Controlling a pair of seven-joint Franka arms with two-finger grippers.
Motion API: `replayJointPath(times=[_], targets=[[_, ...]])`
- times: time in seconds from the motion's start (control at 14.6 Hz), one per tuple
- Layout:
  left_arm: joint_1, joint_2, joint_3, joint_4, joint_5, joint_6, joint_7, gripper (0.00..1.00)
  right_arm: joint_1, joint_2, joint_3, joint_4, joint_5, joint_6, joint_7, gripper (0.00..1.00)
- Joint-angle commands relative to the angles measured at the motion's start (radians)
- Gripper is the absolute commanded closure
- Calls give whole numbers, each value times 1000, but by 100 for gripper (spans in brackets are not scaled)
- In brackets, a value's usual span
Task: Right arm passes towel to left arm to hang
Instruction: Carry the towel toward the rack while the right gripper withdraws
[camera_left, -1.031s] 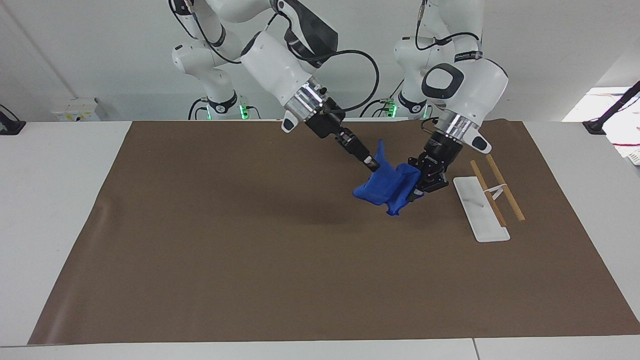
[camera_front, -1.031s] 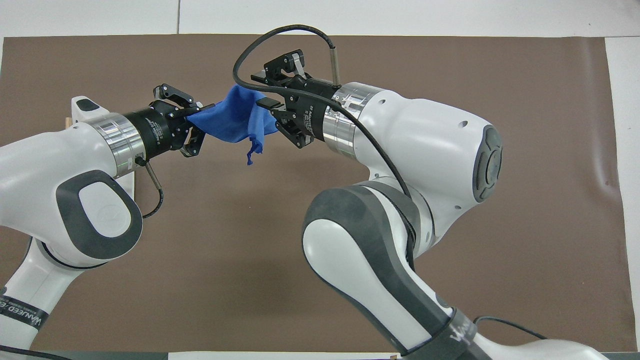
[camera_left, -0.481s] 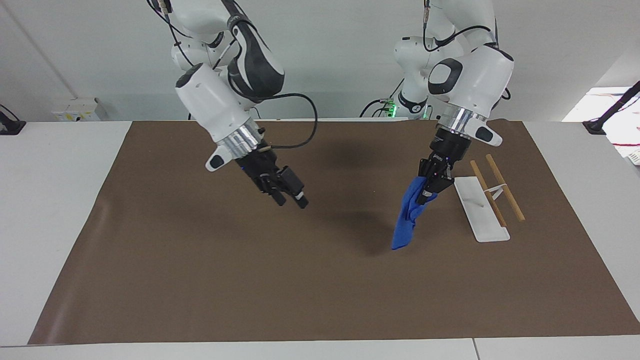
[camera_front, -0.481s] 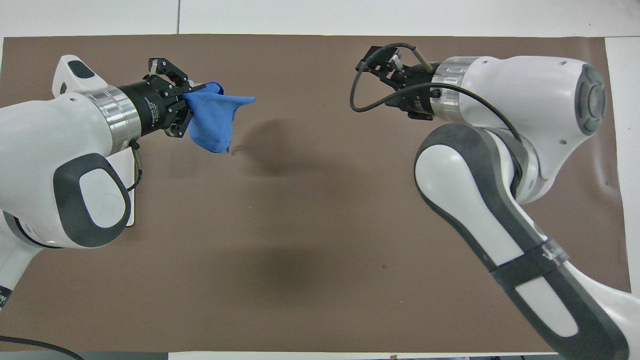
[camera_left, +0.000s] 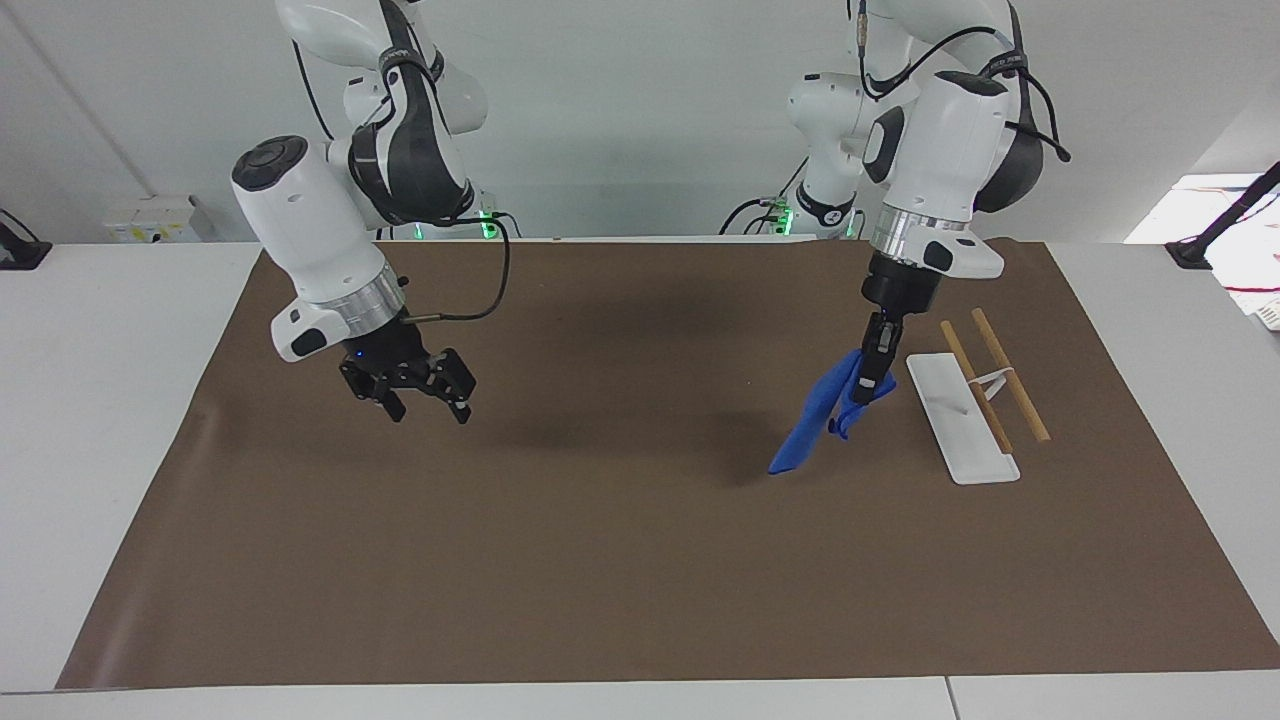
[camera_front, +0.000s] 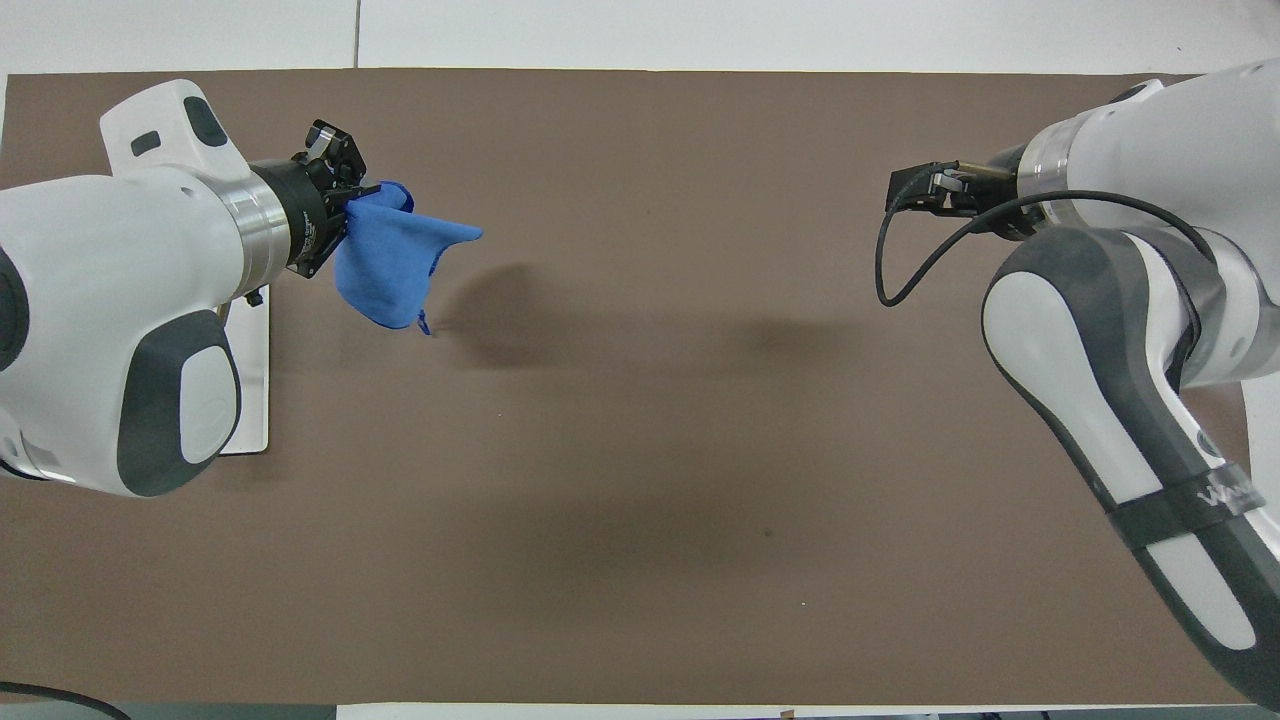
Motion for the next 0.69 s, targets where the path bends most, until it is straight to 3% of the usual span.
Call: replayJointPath(times=[0.0,0.34,0.62], targets=[[32,25,3,111,26,-182,183,100,-9,-34,8,57,-123,-152,-26,0],[94,16,3,131,28,-308,460,100,-50,-164,5,103,-127,-381,-40,0],[114,9,11,131,49,-402,520,100,-87,-147,5,298,-114,-660,-115,0]])
